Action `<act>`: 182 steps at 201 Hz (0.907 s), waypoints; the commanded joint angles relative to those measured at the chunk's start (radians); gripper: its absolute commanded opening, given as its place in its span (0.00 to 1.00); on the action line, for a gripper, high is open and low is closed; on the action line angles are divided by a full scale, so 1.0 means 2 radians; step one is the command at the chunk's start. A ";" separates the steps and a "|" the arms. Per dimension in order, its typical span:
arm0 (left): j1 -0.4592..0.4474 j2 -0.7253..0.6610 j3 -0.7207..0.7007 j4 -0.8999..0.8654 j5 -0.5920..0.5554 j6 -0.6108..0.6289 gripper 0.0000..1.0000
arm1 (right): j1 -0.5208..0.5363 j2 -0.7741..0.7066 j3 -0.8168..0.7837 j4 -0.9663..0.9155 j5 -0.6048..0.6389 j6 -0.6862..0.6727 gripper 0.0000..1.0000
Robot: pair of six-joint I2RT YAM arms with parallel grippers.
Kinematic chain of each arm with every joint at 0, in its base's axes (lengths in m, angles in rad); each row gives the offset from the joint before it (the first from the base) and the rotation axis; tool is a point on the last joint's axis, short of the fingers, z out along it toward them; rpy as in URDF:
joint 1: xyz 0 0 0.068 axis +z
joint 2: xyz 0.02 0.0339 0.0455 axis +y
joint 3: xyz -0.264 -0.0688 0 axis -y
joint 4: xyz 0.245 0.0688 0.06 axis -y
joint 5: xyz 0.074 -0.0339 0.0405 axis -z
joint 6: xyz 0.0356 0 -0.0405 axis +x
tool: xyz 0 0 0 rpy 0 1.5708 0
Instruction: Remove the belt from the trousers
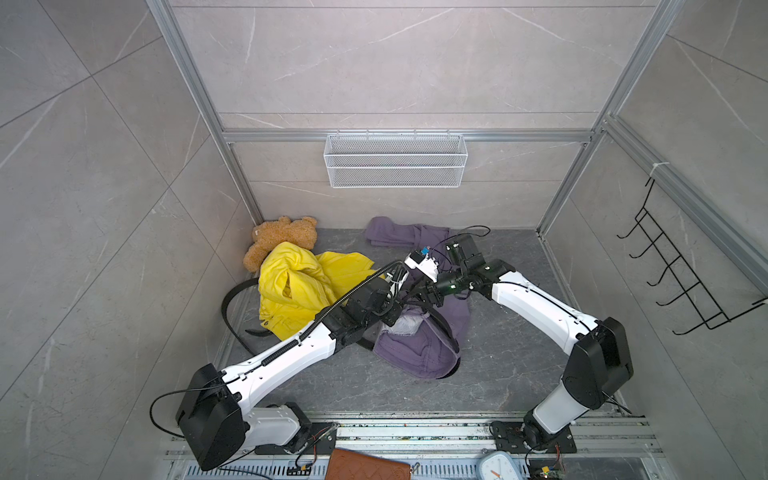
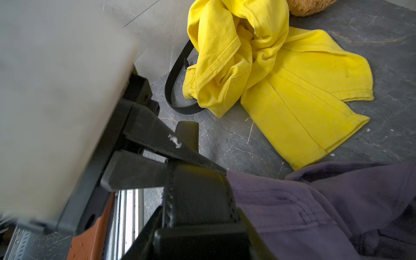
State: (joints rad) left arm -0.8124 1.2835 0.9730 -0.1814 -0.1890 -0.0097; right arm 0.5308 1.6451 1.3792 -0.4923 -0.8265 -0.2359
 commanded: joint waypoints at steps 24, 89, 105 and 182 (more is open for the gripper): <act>-0.003 -0.032 -0.003 0.029 -0.016 -0.013 0.00 | -0.007 -0.014 -0.006 0.022 0.005 0.020 0.15; -0.003 -0.050 -0.031 0.012 -0.042 -0.023 0.00 | -0.035 -0.033 -0.030 0.065 -0.005 0.059 0.02; -0.003 -0.052 -0.037 0.010 -0.050 -0.027 0.00 | -0.043 -0.038 -0.041 0.083 0.001 0.076 0.00; 0.001 -0.064 -0.058 0.009 -0.079 -0.036 0.00 | -0.073 -0.068 -0.077 0.123 0.046 0.114 0.00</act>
State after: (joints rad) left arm -0.8360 1.2289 0.8852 -0.0875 -0.2150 -0.0372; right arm 0.4927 1.5639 1.2446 -0.3069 -0.8871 -0.0750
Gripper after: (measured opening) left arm 0.066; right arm 0.459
